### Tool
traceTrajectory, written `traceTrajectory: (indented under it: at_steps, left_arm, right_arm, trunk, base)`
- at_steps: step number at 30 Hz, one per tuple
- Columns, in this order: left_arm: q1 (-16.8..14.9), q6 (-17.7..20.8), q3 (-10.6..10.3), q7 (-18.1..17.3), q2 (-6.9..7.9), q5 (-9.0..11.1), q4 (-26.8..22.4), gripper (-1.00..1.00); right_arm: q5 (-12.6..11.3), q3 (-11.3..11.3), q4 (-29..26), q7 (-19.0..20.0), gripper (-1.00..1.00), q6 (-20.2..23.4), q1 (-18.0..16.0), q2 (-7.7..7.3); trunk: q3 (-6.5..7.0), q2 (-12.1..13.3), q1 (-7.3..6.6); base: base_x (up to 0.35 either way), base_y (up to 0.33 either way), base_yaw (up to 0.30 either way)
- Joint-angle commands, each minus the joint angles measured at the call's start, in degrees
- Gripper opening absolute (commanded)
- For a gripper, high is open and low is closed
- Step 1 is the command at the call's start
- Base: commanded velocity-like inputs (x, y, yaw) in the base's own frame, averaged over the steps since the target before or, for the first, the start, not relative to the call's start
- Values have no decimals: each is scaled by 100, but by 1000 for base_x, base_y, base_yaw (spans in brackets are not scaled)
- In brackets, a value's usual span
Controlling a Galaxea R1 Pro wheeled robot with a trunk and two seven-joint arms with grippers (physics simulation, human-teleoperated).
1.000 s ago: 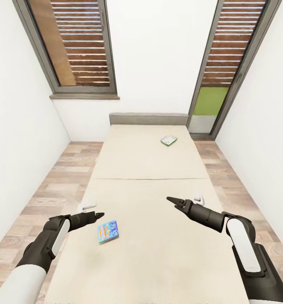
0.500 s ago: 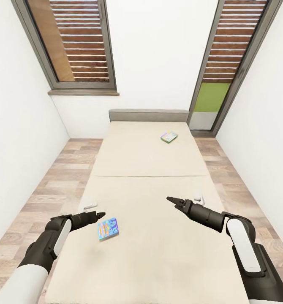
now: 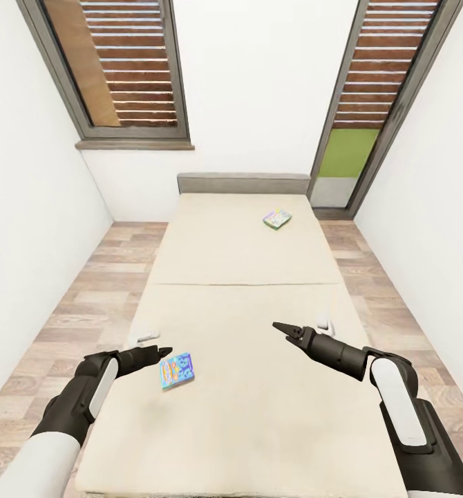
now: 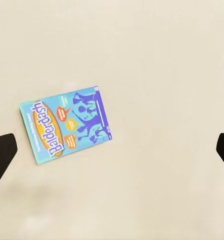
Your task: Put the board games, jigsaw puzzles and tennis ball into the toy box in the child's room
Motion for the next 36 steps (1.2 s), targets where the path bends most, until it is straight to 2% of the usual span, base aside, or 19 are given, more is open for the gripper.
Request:
traceTrajectory:
  at_steps: [1, 6, 10, 14, 15, 21, 26, 29, 36]
  left_arm:
    - [-27, 55, 12, 43, -24, 19, -5, 100]
    - [-426, 144, 12, 529, -158, 29, -5, 100]
    - [-936, 410, 13, 1081, -214, 39, -5, 100]
    - [-1317, 687, 16, 1350, -255, 43, -3, 100]
    - [-1520, 784, 16, 1452, -289, 46, 5, 100]
    - [-2109, 899, 16, 1743, -390, 42, 288, 100]
    - [-2377, 830, 16, 1935, -511, 33, 661, 100]
    - [-2471, 658, 13, 2071, -618, 24, 877, 100]
    - [-2522, 433, 12, 2227, -702, 18, 1031, 100]
  right_arm:
    - [54, -8, -1, 58, 100, 24, -5, 1]
    - [54, -12, -1, 62, 100, 26, -5, -3]
    - [54, -46, 29, 73, 100, 35, -5, -11]
    - [54, -65, 56, 74, 100, 39, -5, -8]
    - [54, -70, 66, 75, 100, 40, -5, -7]
    - [54, -84, 108, 75, 100, 41, -5, -16]
    - [54, -86, 118, 80, 100, 44, -5, -21]
    - [54, -85, 117, 82, 100, 48, -5, -38]
    - [38, -93, 70, 124, 100, 77, -5, -108]
  trunk:
    - [-19, -10, 3]
    - [-66, -10, 3]
    - [-103, -10, 3]
    - [-141, -10, 3]
    - [-150, -10, 3]
    - [-207, -10, 3]
    - [-254, -10, 3]
    - [-282, -10, 3]
    - [-348, -10, 3]
  base:
    - [0, 0, 0]
    - [0, 0, 0]
    - [0, 0, 0]
    - [0, 0, 0]
    - [0, 0, 0]
    - [0, 0, 0]
    - [0, 0, 0]
    - [0, 0, 0]
    - [0, 0, 0]
